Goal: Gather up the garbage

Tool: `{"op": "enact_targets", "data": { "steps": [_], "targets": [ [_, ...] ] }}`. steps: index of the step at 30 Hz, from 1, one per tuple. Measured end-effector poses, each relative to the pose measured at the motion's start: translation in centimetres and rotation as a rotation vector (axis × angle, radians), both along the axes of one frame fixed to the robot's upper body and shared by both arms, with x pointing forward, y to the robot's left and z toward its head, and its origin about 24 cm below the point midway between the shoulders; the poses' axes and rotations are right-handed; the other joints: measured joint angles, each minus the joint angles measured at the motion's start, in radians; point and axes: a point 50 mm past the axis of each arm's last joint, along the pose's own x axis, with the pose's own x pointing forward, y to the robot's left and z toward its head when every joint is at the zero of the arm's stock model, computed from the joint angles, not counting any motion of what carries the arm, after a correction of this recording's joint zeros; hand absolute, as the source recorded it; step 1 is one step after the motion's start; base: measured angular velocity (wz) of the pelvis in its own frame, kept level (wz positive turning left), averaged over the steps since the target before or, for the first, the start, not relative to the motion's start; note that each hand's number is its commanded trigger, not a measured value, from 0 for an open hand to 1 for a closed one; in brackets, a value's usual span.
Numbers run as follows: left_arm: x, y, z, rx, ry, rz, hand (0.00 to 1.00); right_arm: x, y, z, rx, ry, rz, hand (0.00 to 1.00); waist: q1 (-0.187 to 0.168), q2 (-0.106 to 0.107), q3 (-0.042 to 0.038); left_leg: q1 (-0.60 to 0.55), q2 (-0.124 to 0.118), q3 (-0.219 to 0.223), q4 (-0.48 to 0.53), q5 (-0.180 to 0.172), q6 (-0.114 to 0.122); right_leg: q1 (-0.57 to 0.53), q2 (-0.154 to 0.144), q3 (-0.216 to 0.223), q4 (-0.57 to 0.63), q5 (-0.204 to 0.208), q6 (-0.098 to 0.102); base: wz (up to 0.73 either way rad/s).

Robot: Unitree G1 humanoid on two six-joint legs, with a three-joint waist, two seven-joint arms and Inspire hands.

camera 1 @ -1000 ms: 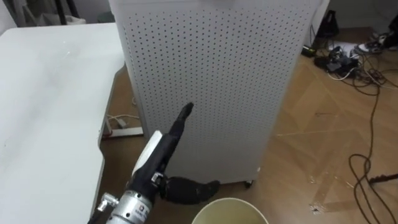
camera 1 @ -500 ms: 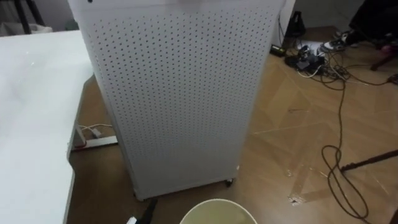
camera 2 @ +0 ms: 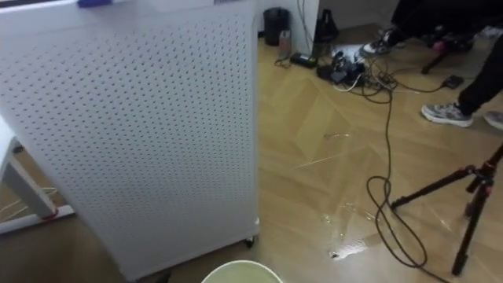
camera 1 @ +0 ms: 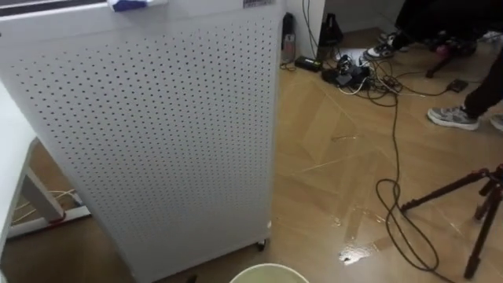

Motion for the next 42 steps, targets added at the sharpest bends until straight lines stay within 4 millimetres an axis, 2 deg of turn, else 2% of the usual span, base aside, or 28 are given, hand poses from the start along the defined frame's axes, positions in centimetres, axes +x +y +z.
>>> {"op": "enact_targets", "data": {
  "steps": [1, 2, 3, 5, 7, 9, 11, 12, 13, 14, 15, 16, 17, 18, 20, 21, 22, 23, 24, 25, 27, 32, 42],
  "targets": [
    [-0.3, 0.1, -0.2, 0.003, 0.015, 0.002, 0.0, -0.1, 0.0, 0.0, -0.001, 0.002, 0.001, 1.0, -0.003, -0.002, -0.0035, 0.015, -0.005, 0.002, 0.003, 0.037, 0.022, 0.025, -0.006, -0.006, -0.016, -0.014, 0.008, -0.21],
    [-0.5, 0.1, -0.3, -0.002, 0.025, -0.001, 0.0, -0.3, -0.2, 0.0, -0.005, -0.002, 0.0, 1.0, -0.002, -0.004, -0.0073, 0.023, -0.016, 0.001, 0.018, 0.057, 0.04, 0.044, -0.016, -0.011, -0.033, -0.025, 0.018, -0.2],
    [-0.6, 0.1, -0.4, -0.004, 0.029, -0.002, 0.0, -0.3, -0.3, 0.1, -0.006, -0.007, -0.001, 1.0, -0.002, -0.001, -0.0075, 0.024, -0.02, 0.001, 0.027, 0.073, 0.059, 0.054, -0.022, -0.023, -0.04, -0.031, 0.023, -0.15],
    [-0.7, 0.2, -0.5, -0.004, 0.038, -0.007, 0.0, -0.1, -0.5, 0.4, -0.021, -0.025, 0.002, 1.0, -0.011, -0.009, -0.0077, 0.029, -0.053, 0.007, 0.064, 0.024, 0.07, 0.086, -0.071, -0.069, -0.053, -0.054, 0.055, 0.04],
    [-0.5, 0.2, -0.5, -0.006, 0.039, -0.016, 0.0, 0.1, -0.7, 0.5, -0.033, -0.033, 0.01, 1.0, -0.011, -0.014, -0.0043, 0.047, -0.075, 0.014, 0.081, -0.009, 0.079, 0.116, -0.099, -0.093, -0.051, -0.064, 0.073, 0.13],
    [-0.5, 0.3, -0.5, -0.007, 0.04, -0.013, 0.0, 0.4, -0.5, 0.8, -0.028, -0.051, 0.013, 1.0, 0.0, -0.022, -0.0001, 0.056, -0.089, 0.032, 0.108, -0.045, 0.086, 0.132, -0.12, -0.092, -0.037, -0.076, 0.094, 0.01],
    [-0.7, 0.5, -0.6, -0.004, 0.05, -0.007, 0.0, 1.2, -0.1, 1.3, -0.017, -0.08, 0.024, 1.0, 0.001, -0.026, 0.0031, 0.056, -0.101, 0.05, 0.143, -0.095, 0.096, 0.116, -0.148, -0.109, 0.056, -0.093, 0.127, 0.1],
    [-0.7, 0.5, -0.6, -0.005, 0.051, -0.007, 0.0, 1.3, -0.1, 1.4, -0.015, -0.087, 0.023, 1.0, -0.003, -0.025, 0.0037, 0.059, -0.106, 0.05, 0.148, -0.106, 0.099, 0.103, -0.157, -0.116, 0.096, -0.095, 0.131, 0.32],
    [-0.7, 0.5, -0.6, -0.004, 0.048, -0.008, 0.0, 1.4, 0.0, 1.4, -0.016, -0.094, 0.019, 1.0, -0.006, -0.027, 0.0058, 0.066, -0.115, 0.048, 0.16, -0.13, 0.106, 0.068, -0.176, -0.126, 0.205, -0.091, 0.138, 0.36],
    [-0.6, 0.5, -0.5, -0.001, 0.042, -0.005, 0.0, 1.4, 0.0, 1.4, -0.02, -0.096, 0.016, 1.0, -0.003, -0.028, 0.0063, 0.073, -0.124, 0.043, 0.174, -0.157, 0.113, 0.024, -0.201, -0.13, 0.325, -0.069, 0.169, 0.3],
    [-0.5, 0.4, -0.5, 0.001, 0.037, -0.003, 0.0, 1.4, 0.1, 1.5, -0.021, -0.098, 0.013, 1.0, -0.001, -0.027, 0.0063, 0.076, -0.125, 0.04, 0.187, -0.171, 0.114, 0.001, -0.21, -0.128, 0.383, -0.044, 0.181, 0.28],
    [-0.3, 0.5, -0.2, 0.022, 0.018, -0.006, 0.0, 1.3, 0.3, 1.4, -0.021, -0.098, 0.003, 1.0, -0.002, -0.023, 0.0077, 0.09, -0.128, 0.019, 0.206, -0.196, 0.117, -0.029, -0.216, -0.132, 0.481, 0.025, 0.178, 0.36],
    [0.1, 0.5, 0.1, 0.046, -0.011, -0.017, 0.0, 1.2, 0.6, 1.3, -0.015, -0.096, -0.004, 1.0, -0.009, -0.021, 0.0089, 0.112, -0.132, -0.008, 0.203, -0.209, 0.119, -0.058, -0.22, -0.136, 0.543, 0.07, 0.179, 0.45],
    [0.5, 0.5, 0.4, 0.053, -0.032, -0.018, 0.0, 1.2, 0.6, 1.3, -0.013, -0.097, -0.006, 1.0, -0.011, -0.019, 0.0086, 0.117, -0.133, -0.024, 0.203, -0.214, 0.119, -0.073, -0.219, -0.136, 0.562, 0.064, 0.179, 0.5],
    [2.1, 0.0, 2.1, 0.055, -0.149, -0.003, 0.0, 1.4, 0.4, 1.5, -0.007, -0.11, -0.016, 1.0, -0.008, -0.004, 0.0147, 0.132, -0.13, -0.076, 0.199, -0.221, 0.12, -0.163, -0.218, -0.135, 0.552, -0.002, 0.166, 0.59],
    [2.5, -0.1, 2.5, 0.054, -0.176, 0.0, 0.0, 1.3, 0.4, 1.4, -0.006, -0.108, -0.019, 1.0, -0.009, -0.002, 0.015, 0.138, -0.13, -0.09, 0.197, -0.221, 0.119, -0.179, -0.218, -0.136, 0.519, -0.012, 0.164, 0.71],
    [3.2, -0.3, 3.4, 0.053, -0.237, 0.013, 0.0, 1.2, 0.4, 1.4, -0.006, -0.107, -0.024, 1.0, -0.013, -0.001, 0.0141, 0.148, -0.13, -0.117, 0.192, -0.222, 0.117, -0.193, -0.217, -0.137, 0.414, -0.019, 0.159, 0.67],
    [3.3, -0.2, 3.6, 0.063, -0.256, 0.029, 0.0, 1.1, 0.4, 1.3, -0.015, -0.108, -0.028, 1.0, -0.014, -0.001, 0.0141, 0.166, -0.131, -0.143, 0.179, -0.222, 0.113, -0.189, -0.214, -0.132, 0.261, -0.017, 0.158, 0.64],
    [3.1, -0.1, 3.5, 0.072, -0.258, 0.04, 0.0, 1.0, 0.4, 1.2, -0.018, -0.108, -0.031, 1.0, -0.013, -0.001, 0.0141, 0.173, -0.134, -0.155, 0.176, -0.225, 0.108, -0.183, -0.212, -0.121, 0.182, -0.006, 0.16, 0.59],
    [2.8, 0.2, 3.7, 0.09, -0.27, 0.053, 0.0, 0.8, 0.2, 1.2, -0.025, -0.111, -0.041, 1.0, -0.015, -0.003, 0.0129, 0.181, -0.139, -0.178, 0.174, -0.231, 0.1, -0.179, -0.208, -0.112, 0.088, 0.076, 0.152, 0.63],
    [3.2, 0.7, 4.7, 0.135, -0.337, 0.068, 0.0, 0.4, -0.2, 1.1, -0.038, -0.107, -0.06, 1.0, -0.004, 0.003, 0.0109, 0.187, -0.124, -0.216, 0.164, -0.236, 0.084, -0.131, -0.188, -0.142, 0.025, 0.085, 0.145, 0.56],
    [3.9, 2.4, 6.1, 0.208, -0.428, 0.181, 0.0, 0.0, -0.7, 0.9, -0.037, -0.097, -0.075, 1.0, 0.029, 0.003, 0.0108, 0.195, -0.1, -0.235, 0.163, -0.244, 0.071, -0.086, -0.151, -0.155, -0.037, 0.095, 0.134, 0.09],
    [4.6, 2.3, 8.8, 0.219, -0.602, 0.268, 0.0, -0.3, -1.0, 0.9, -0.042, -0.092, -0.078, 1.0, 0.059, -0.009, 0.0139, 0.213, -0.097, -0.256, 0.132, -0.239, 0.058, -0.062, -0.138, -0.148, -0.057, 0.1, 0.131, 0.06]
  ]
}}
